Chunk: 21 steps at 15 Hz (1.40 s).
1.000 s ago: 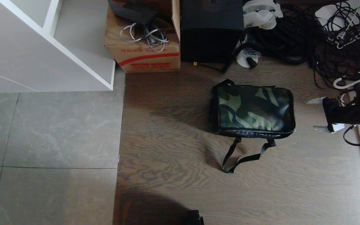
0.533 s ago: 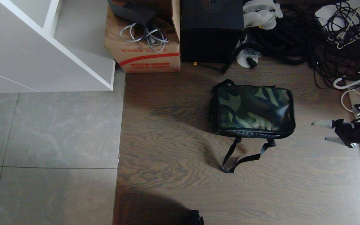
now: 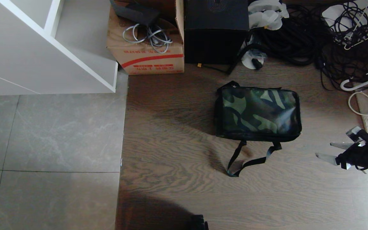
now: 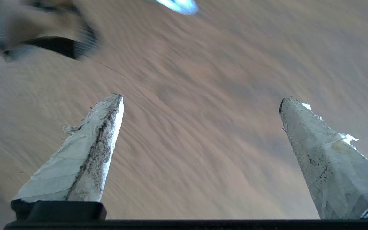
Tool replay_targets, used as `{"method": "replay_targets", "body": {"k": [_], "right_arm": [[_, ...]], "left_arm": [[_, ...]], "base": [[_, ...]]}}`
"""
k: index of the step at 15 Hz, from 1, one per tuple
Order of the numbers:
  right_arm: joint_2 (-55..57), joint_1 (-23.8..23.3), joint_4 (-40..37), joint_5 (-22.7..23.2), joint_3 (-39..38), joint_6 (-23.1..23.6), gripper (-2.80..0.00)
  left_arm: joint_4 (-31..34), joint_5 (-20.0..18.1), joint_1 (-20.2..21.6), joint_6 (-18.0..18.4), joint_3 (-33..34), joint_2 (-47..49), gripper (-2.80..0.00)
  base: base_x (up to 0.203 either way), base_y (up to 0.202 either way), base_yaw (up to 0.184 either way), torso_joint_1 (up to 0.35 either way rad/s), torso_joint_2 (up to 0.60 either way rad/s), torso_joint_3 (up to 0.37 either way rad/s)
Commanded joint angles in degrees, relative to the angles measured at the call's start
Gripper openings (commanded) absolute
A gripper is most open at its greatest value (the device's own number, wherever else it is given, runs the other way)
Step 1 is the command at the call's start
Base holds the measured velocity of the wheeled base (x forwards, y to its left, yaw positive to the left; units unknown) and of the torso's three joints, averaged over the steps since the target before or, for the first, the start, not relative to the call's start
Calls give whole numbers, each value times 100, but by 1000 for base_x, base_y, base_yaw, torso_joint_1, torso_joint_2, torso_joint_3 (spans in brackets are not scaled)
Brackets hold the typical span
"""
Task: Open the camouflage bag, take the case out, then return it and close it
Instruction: Open the top of the storage box
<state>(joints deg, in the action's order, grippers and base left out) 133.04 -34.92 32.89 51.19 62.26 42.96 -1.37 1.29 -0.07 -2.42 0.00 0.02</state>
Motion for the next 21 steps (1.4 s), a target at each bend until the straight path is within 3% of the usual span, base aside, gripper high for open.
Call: {"method": "replay_targets", "body": {"k": [1,7,10,14,21], "right_arm": [[321,240,217,408,-6,150,0],[537,698,414,622,323,-66,0],[643,715,414,848,653,-294,0],[692,704,419,849,1013,-1281,0],[702,837,438,866,1205,-1642,0]], "left_arm": [[-4,2,-1,-4,53,-2,-280],[-4,3,-1,-4,44,-2,-280],[-4,3,-1,-4,44,-2,-280],[-4,3,-1,-4,44,-2,-280],[-4,3,7,-4,44,-2,-280]], "base": [[0,0,0,0,0,0],[0,0,0,0,0,0],[0,0,0,0,0,0],[0,0,0,0,0,0],[0,0,0,0,0,0]]}}
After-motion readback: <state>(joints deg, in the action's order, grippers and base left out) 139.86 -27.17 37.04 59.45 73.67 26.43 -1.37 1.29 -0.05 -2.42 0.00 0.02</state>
